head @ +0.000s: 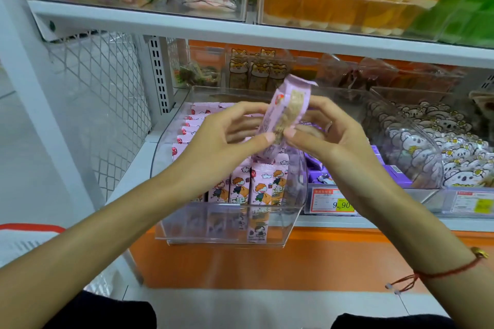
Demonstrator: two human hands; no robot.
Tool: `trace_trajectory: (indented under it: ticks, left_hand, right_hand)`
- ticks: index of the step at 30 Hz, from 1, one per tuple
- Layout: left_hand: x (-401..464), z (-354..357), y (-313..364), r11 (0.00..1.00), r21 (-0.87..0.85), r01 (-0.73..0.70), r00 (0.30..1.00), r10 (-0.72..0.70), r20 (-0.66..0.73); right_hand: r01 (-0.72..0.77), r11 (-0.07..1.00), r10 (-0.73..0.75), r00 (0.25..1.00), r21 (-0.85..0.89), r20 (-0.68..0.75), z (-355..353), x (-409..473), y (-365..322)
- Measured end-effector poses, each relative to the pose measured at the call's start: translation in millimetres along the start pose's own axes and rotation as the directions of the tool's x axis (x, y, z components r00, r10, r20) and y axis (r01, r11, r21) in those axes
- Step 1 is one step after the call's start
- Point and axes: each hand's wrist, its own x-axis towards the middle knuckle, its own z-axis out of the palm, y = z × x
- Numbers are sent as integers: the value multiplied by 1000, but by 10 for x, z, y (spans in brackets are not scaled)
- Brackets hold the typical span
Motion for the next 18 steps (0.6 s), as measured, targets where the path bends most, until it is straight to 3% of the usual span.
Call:
trace_trajectory:
  ticks: [4,8,11,14,16,18]
  left_hand:
    - [-8,12,-41,983,89,-160,987,162,-16]
    - [-39,63,-83,928,312,-203,953,261,-154]
    - [-87,140,-75,850,472,-233,927,341,-158]
    - [-74,167,-99,927,349,-136,979,181,-99]
    - [-60,161,-124,972,231,-40,999,45,-19]
    - [-53,161,-156,982,181,-50,998,43,43]
  right_hand:
    - [68,998,-68,998,7,10,-1,-15,-28]
    - [47,982,-66,993,-181,-101,110,-57,-110]
    - [80,955,-132,977,-287,-168,166,-77,-175]
    - [63,961,-112,979,-270,-170,57,-52,-224]
    - [-55,985,30,988,-163,-154,-66,-17,-246]
    - [-175,980,168,983,-93,-78,-167,3,-270]
